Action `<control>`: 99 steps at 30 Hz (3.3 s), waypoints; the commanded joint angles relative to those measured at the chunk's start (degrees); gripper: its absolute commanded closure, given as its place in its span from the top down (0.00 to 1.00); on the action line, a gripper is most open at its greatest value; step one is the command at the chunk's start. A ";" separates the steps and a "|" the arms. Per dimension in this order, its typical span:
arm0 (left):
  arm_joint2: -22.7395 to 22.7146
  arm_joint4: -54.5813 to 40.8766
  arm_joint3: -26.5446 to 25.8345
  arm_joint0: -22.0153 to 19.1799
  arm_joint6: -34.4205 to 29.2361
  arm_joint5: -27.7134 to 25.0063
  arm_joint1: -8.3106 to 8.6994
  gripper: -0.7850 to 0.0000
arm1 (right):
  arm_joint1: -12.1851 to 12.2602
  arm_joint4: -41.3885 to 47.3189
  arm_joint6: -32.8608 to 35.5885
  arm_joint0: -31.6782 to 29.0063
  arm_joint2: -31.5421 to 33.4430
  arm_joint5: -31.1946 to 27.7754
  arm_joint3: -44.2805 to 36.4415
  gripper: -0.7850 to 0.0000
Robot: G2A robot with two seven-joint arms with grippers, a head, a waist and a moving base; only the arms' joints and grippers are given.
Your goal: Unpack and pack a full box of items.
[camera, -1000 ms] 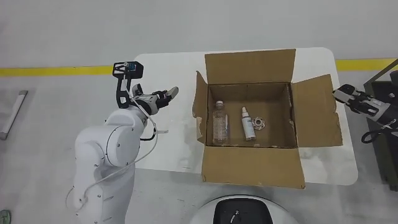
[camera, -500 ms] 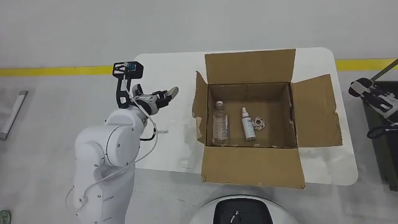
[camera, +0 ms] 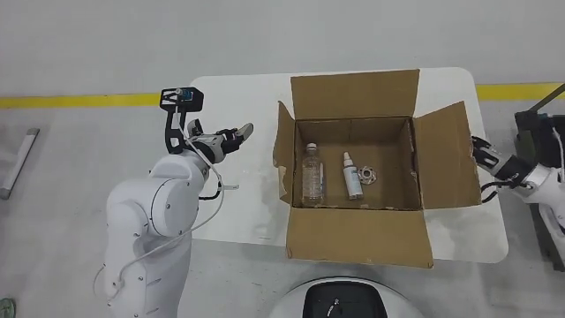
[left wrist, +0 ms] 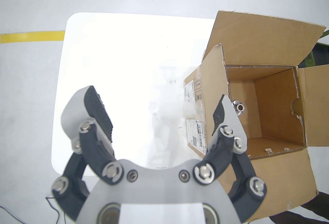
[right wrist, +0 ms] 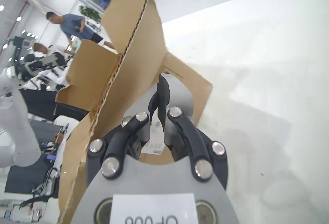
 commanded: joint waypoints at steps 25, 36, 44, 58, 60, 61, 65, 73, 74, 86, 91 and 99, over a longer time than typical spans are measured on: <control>0.13 -0.28 0.33 1.37 2.98 -1.80 0.07 0.75 | 0.46 -2.27 10.24 6.05 -11.56 -2.86 -2.80 0.00; 3.64 3.06 3.43 0.91 7.53 -9.89 0.37 0.00 | 1.35 0.64 9.70 5.32 -8.26 -2.80 -2.38 0.00; 3.93 2.28 3.77 0.82 7.33 -9.46 0.29 0.00 | 1.78 0.67 8.03 4.38 -6.79 -2.99 -2.20 0.00; 4.98 7.29 5.44 4.30 10.39 -11.63 0.65 0.00 | 2.63 1.82 6.20 2.81 -3.31 -2.91 -2.75 0.00; 5.57 7.55 5.88 4.52 10.54 -11.93 0.62 0.00 | 2.79 1.92 5.72 2.23 -2.36 -2.81 -2.99 0.00; 5.84 7.45 6.32 4.54 10.53 -12.14 0.60 0.00 | 2.86 1.97 5.41 1.80 -1.87 -2.67 -3.14 0.00; 7.54 4.96 8.68 4.00 10.49 -14.70 0.43 0.00 | 3.11 1.97 3.46 0.51 0.48 -1.01 -2.82 0.00; 12.90 1.03 12.53 0.03 11.14 -22.97 -0.04 0.00 | 2.99 2.34 -2.58 0.03 1.90 9.70 0.01 0.00; 13.61 1.47 12.83 -0.62 11.06 -23.76 -0.09 0.00 | 2.88 2.99 -2.96 0.36 1.36 11.07 0.39 0.00; 21.70 -0.73 21.50 -7.53 12.29 -30.89 -1.34 0.00 | 1.49 4.92 -4.59 12.13 -7.01 22.62 9.46 0.00; 24.82 -0.21 25.23 -9.46 12.07 -33.18 -1.84 0.00 | 1.02 5.24 -4.06 15.81 -9.49 23.36 12.10 0.00; 26.39 1.83 28.94 -10.75 12.63 -33.09 -2.18 0.00 | 0.37 6.25 -3.44 19.90 -12.19 23.49 14.95 0.00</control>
